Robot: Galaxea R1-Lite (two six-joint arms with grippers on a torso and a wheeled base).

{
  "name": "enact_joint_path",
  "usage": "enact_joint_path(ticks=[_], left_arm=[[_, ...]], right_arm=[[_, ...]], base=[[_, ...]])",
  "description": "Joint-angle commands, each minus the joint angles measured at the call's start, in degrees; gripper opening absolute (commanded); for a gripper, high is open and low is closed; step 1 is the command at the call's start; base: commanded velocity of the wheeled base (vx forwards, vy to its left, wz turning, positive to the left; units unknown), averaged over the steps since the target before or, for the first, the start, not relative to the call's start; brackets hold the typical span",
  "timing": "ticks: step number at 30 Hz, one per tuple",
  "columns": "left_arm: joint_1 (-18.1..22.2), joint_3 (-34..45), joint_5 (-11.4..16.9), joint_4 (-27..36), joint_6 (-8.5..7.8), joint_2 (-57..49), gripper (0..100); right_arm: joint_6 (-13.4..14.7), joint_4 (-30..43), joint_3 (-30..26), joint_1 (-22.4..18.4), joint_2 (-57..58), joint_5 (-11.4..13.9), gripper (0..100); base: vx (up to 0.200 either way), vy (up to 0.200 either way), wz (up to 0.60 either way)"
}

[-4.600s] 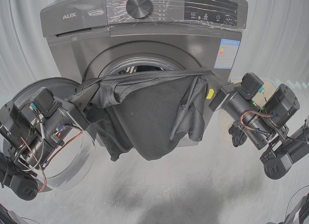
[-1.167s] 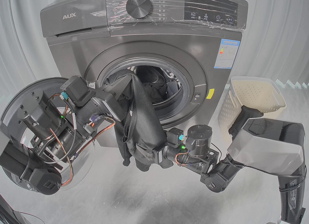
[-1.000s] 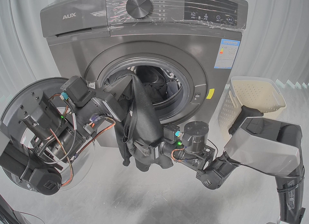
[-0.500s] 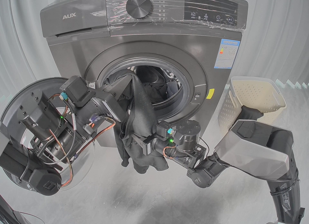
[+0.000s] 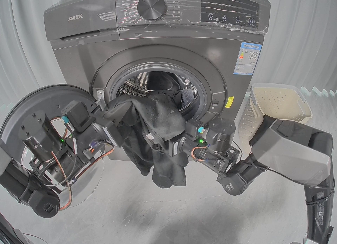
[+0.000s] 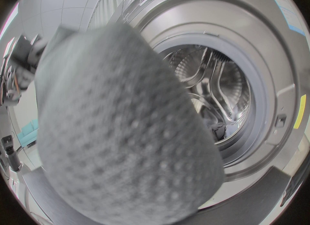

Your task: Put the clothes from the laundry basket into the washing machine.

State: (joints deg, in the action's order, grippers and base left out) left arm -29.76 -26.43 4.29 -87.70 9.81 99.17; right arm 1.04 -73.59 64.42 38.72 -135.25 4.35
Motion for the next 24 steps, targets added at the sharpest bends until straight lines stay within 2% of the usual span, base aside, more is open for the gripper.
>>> enact_joint_path(ticks=[1,3,4,8,12,16,23,24], left_arm=[[0.8,5.2,0.5,-0.1,-0.41,0.4,0],[0.8,6.6,1.1,-0.1,-0.58,0.8,0],[0.8,8.4,2.1,-0.1,-1.38,1.6,0],[0.8,11.5,3.9,-0.1,-2.96,4.3,0],[0.1,13.8,4.1,-0.8,-3.66,7.3,0],[0.0,14.3,4.0,-0.8,-5.16,9.3,0],[0.1,14.7,4.1,-0.8,-5.07,9.6,0],[0.0,15.3,4.1,-0.8,-5.16,9.6,100]], right_arm=[[0.2,0.1,-0.3,-2.4,4.6,-0.3,0],[0.2,0.1,-0.3,-2.5,5.0,-0.9,0],[0.4,0.0,-0.1,-2.5,5.4,-1.9,0],[0.5,0.1,0.1,-2.6,5.9,-2.2,0],[0.5,0.1,1.1,-2.1,6.1,-2.3,0],[0.5,0.2,1.3,-1.9,6.1,-2.9,0],[0.5,-0.1,1.3,-2.0,6.1,-2.9,0],[0.5,-0.2,1.3,-2.1,6.1,-2.9,0]], base=[[0.000,0.000,0.00],[0.000,0.000,0.00],[0.000,0.000,0.00],[0.000,0.000,0.00],[0.000,0.000,0.00],[0.000,0.000,0.00],[0.000,0.000,0.00],[0.000,0.000,0.00]])
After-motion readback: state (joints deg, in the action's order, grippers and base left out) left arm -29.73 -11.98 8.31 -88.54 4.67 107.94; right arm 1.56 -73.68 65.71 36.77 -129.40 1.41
